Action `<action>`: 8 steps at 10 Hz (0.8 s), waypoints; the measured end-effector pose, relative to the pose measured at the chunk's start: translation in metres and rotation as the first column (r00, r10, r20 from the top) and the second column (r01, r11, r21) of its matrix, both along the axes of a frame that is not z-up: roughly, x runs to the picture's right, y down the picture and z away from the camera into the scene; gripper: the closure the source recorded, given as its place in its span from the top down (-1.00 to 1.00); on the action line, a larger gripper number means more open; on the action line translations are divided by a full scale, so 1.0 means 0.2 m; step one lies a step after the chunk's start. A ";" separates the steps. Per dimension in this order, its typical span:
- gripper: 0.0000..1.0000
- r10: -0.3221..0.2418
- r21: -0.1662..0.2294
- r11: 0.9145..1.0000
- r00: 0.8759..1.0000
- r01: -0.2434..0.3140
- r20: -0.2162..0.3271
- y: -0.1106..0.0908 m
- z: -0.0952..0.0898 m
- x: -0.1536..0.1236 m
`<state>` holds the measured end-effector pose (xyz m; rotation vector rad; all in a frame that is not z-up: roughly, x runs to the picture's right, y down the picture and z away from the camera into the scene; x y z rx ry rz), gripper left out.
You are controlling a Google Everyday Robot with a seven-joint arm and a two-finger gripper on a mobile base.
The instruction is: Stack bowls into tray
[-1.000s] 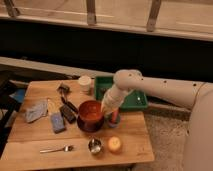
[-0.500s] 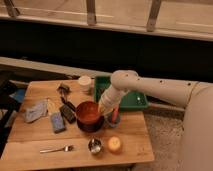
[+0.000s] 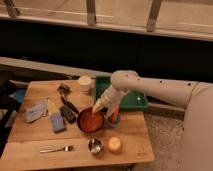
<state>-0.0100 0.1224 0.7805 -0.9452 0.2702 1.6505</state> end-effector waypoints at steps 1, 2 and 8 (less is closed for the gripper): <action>0.60 0.000 0.000 1.000 1.000 0.000 0.000 0.00 0.00 0.00; 0.60 -0.001 0.000 1.000 1.000 0.001 -0.001 0.00 0.00 0.00; 0.60 -0.015 0.031 0.999 1.000 0.016 -0.017 -0.06 -0.09 -0.05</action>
